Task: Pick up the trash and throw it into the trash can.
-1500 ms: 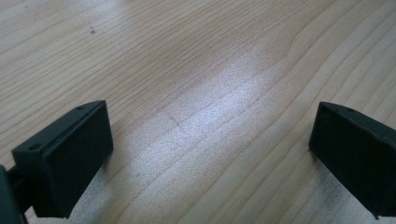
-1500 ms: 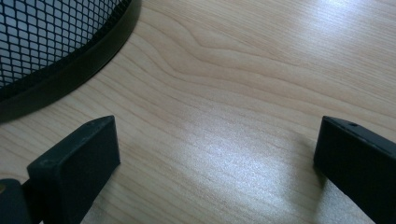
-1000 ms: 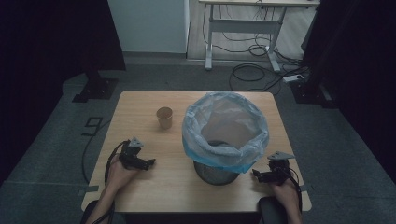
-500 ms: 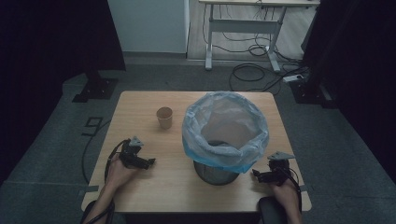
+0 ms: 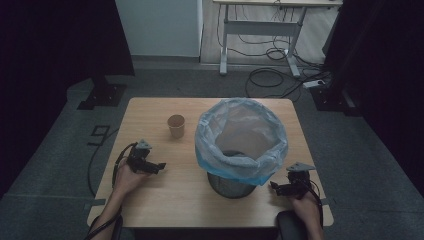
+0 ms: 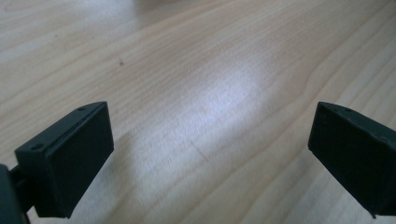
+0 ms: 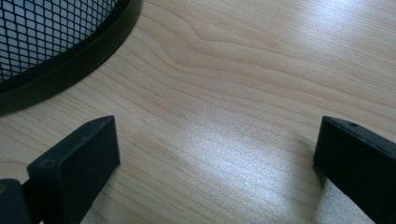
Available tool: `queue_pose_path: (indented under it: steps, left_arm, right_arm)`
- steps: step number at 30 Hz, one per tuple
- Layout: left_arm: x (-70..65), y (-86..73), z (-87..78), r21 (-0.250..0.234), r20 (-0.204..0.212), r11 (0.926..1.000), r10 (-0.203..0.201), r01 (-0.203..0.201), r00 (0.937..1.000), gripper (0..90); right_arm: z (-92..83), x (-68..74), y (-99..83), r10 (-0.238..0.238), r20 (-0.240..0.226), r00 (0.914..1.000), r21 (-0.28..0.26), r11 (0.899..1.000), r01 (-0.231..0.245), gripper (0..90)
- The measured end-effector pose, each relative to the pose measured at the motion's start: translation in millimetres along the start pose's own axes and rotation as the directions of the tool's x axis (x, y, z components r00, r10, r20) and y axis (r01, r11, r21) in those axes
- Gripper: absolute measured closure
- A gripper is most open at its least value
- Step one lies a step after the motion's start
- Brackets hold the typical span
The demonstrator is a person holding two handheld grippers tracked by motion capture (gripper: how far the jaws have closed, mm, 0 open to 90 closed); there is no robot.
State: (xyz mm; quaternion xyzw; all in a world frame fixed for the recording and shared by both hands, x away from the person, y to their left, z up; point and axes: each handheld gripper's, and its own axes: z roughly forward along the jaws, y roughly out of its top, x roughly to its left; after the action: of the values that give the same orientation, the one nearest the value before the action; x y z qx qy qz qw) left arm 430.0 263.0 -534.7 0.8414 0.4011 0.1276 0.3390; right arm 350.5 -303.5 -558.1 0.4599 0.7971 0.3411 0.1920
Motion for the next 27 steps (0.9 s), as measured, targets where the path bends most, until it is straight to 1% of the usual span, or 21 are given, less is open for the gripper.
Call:
queue_pose_path:
  steps: [1,2,3,6,7,8,14,15,16,17,18,21,22,23,25,26,27]
  left_arm:
    - [0.0,0.0,0.0,0.0,0.0,1.0,0.0,0.0,1.0,0.1]
    - [1.4,3.7,1.8,-0.006,0.01,1.0,-0.006,0.006,0.9999,0.1]
    - [1.4,3.7,1.8,-0.006,0.01,1.0,-0.006,0.006,0.9999,0.1]
    - [3.7,12.4,5.4,-0.013,0.016,0.9998,-0.016,0.016,0.9997,0.1]
    - [3.7,12.4,5.4,-0.013,0.016,0.9998,-0.016,0.016,0.9997,0.1]
    - [4.6,17.5,6.6,-0.013,0.015,0.9999,-0.009,0.009,0.9998,0.1]
    - [8.7,34.7,9.4,-0.006,0.001,0.9999,0.015,-0.015,0.9999,0.2]
    - [8.7,34.7,9.4,-0.006,0.001,0.9999,0.015,-0.015,0.9999,0.2]
    - [10.2,40.9,10.5,-0.01,-0.003,0.9998,0.016,-0.016,0.9999,0.2]
    - [10.2,40.9,10.5,-0.01,-0.003,0.9998,0.016,-0.016,0.9999,0.2]
    - [11.5,47.4,12.0,-0.015,0.0,0.9998,0.014,-0.014,0.9999,0.1]
    - [12.8,57.7,14.8,-0.014,-0.005,0.9996,0.024,-0.025,0.9997,0.1]
    - [12.8,57.7,14.8,-0.014,-0.005,0.9996,0.024,-0.025,0.9997,0.1]
    - [13.9,64.8,17.1,-0.017,0.0,0.9996,0.024,-0.024,0.9997,0.0]
    - [14.6,71.3,20.0,-0.021,0.001,0.9995,0.025,-0.025,0.9997,0.0]
    - [14.6,71.3,20.0,-0.021,0.001,0.9995,0.025,-0.025,0.9997,0.0]
    - [14.9,77.3,22.6,-0.018,0.0,0.9994,0.03,-0.03,0.9995,0.0]
  right_arm:
    - [0.0,0.0,0.0,0.0,0.0,1.0,0.0,1.0,0.0,0.0]
    - [0.0,0.2,0.0,0.002,0.0,1.0,0.0,1.0,-0.002,0.0]
    - [0.0,0.2,0.0,0.002,0.0,1.0,0.0,1.0,-0.002,0.0]
    - [-0.1,0.5,-0.1,0.003,0.001,1.0,0.0,1.0,-0.003,0.0]
    - [-0.1,0.5,-0.1,0.003,0.001,1.0,0.0,1.0,-0.003,0.0]
    - [-0.1,0.4,-0.1,0.002,0.002,1.0,0.0,1.0,-0.002,0.0]
    - [-0.1,0.5,-0.1,0.003,0.001,1.0,0.0,1.0,-0.003,0.0]
    - [-0.1,0.5,-0.1,0.003,0.001,1.0,0.0,1.0,-0.003,0.0]
    - [0.0,0.3,-0.1,0.0,0.003,1.0,0.001,1.0,0.0,0.0]
    - [0.0,0.3,-0.1,0.0,0.003,1.0,0.001,1.0,0.0,0.0]
    - [0.0,0.3,-0.1,0.0,0.003,1.0,0.001,1.0,0.0,0.0]
    - [-0.1,0.3,-0.1,0.0,0.003,1.0,0.002,1.0,0.0,0.0]
    - [-0.1,0.3,-0.1,0.0,0.003,1.0,0.002,1.0,0.0,0.0]
    - [-0.1,0.3,-0.1,0.0,0.003,1.0,0.002,1.0,0.0,0.0]
    - [-0.1,0.3,-0.1,0.0,0.004,1.0,0.002,1.0,0.0,0.0]
    - [-0.1,0.3,-0.1,0.0,0.003,1.0,0.002,1.0,0.0,0.0]
    - [-0.1,0.3,-0.1,0.0,0.003,1.0,0.002,1.0,0.0,0.0]
